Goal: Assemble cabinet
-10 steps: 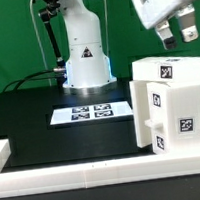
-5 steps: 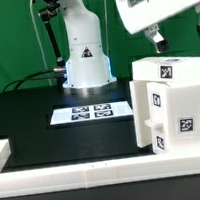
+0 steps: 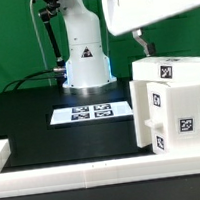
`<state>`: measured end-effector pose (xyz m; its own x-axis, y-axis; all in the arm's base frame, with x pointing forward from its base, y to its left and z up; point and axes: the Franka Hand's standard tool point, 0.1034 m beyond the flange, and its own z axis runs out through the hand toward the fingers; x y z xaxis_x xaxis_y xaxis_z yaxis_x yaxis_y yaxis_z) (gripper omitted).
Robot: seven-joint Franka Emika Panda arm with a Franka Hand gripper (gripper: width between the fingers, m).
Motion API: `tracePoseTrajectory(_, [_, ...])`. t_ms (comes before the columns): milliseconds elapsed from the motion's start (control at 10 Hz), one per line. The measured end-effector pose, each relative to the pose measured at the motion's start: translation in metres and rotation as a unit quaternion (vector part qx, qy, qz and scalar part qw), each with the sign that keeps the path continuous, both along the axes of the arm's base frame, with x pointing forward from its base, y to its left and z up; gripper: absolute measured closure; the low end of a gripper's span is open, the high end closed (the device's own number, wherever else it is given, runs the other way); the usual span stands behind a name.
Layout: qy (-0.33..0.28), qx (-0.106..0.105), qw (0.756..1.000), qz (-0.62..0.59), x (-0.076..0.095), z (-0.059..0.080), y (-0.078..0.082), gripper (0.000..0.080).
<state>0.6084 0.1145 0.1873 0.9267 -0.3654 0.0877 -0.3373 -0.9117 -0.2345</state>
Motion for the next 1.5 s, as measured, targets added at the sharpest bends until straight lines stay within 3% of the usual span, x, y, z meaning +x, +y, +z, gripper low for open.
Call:
tracePoseTrajectory(100, [-0.007,-0.008,0.999,0.044,0.000,0.000,-0.001,0.0002])
tracePoseTrajectory(400, [-0.016,-0.063,0.974,0.216,0.001,-0.001,0.000,0.0002])
tracePoseTrajectory(900, [-0.035,-0.085,0.937,0.338,0.001,-0.001,-0.005,0.0002])
tracePoseTrajectory(1400, [-0.041,-0.107,0.860,0.497,-0.007,-0.012,-0.005,0.0002])
tracePoseTrajectory(1500, [-0.039,-0.106,0.865,0.488,-0.009,-0.016,-0.006,0.0002])
